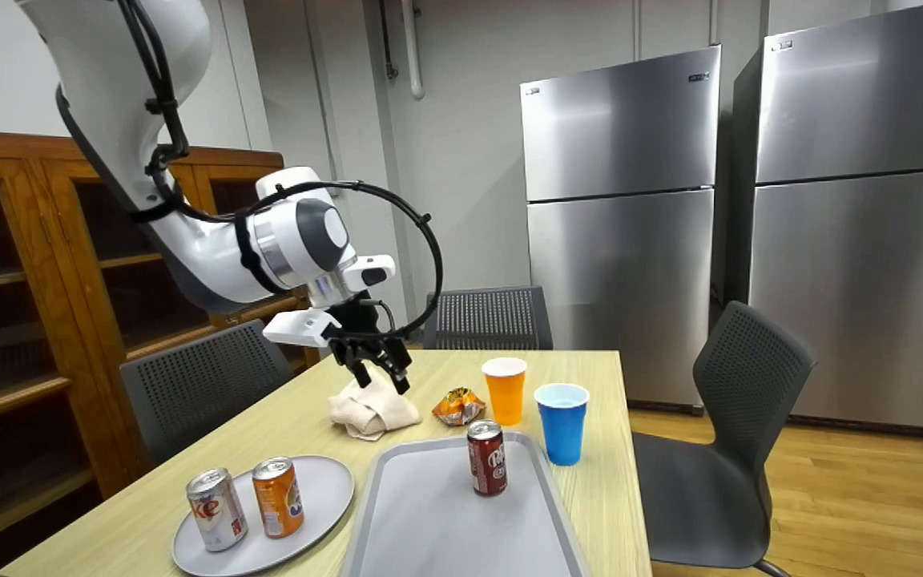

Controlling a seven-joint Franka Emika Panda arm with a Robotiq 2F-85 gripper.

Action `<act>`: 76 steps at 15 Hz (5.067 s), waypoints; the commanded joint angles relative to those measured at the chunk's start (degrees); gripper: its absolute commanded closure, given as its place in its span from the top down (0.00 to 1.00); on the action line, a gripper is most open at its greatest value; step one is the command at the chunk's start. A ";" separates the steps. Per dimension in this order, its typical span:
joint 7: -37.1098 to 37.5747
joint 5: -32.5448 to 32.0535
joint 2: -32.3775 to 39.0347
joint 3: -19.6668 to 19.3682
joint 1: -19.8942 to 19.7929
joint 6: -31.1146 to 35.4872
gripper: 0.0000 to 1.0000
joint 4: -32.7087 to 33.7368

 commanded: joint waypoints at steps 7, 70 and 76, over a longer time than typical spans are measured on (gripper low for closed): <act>4.53 1.37 -6.30 11.95 -1.53 -9.07 1.00 -3.67; 2.81 14.04 6.06 15.15 1.19 -7.96 0.41 -2.93; 1.32 11.68 2.58 13.91 0.15 -7.37 0.41 -3.42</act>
